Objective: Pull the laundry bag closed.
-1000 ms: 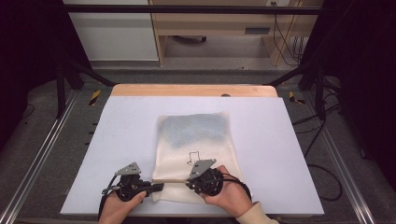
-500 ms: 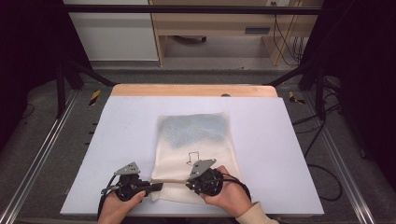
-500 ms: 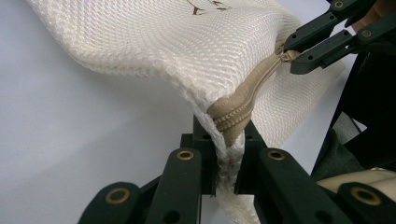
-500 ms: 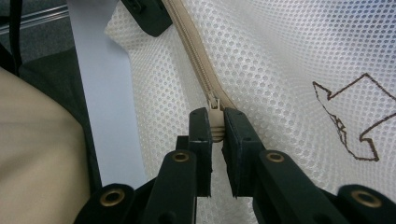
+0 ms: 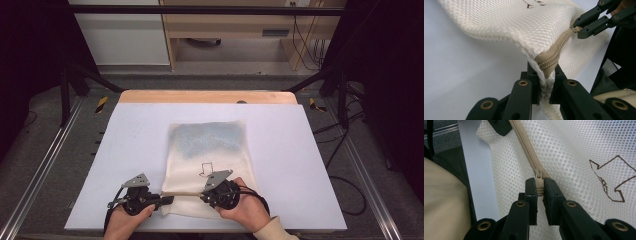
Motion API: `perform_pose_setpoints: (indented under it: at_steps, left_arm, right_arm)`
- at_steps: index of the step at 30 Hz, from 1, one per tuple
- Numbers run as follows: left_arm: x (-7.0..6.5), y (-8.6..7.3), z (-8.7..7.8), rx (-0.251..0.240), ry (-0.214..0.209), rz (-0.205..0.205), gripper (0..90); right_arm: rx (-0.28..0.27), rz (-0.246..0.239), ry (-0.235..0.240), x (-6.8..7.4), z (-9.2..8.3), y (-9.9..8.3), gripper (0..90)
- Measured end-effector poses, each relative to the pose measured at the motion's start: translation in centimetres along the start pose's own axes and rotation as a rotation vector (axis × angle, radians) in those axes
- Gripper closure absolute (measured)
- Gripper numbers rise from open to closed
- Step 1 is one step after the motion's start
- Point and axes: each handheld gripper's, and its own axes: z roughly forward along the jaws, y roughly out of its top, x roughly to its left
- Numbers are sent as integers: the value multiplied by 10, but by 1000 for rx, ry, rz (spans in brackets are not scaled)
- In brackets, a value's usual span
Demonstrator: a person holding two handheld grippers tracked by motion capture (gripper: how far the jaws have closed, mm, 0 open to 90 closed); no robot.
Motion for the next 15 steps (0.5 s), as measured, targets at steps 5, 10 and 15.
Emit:
perform_pose_setpoints:
  at_steps: [5, 10, 15]
  left_arm:
    - [0, 0, -1, 0, 2, 4, 823]
    - [0, 0, -1, 1, 4, 6, 823]
    - [0, 0, 0, 3, 4, 6, 823]
  right_arm:
    - [-1, -4, 0, 0, -2, 0, 820]
    - [-4, 3, -3, 0, -4, -2, 820]
    - [-7, 14, 0, -1, -5, -4, 820]
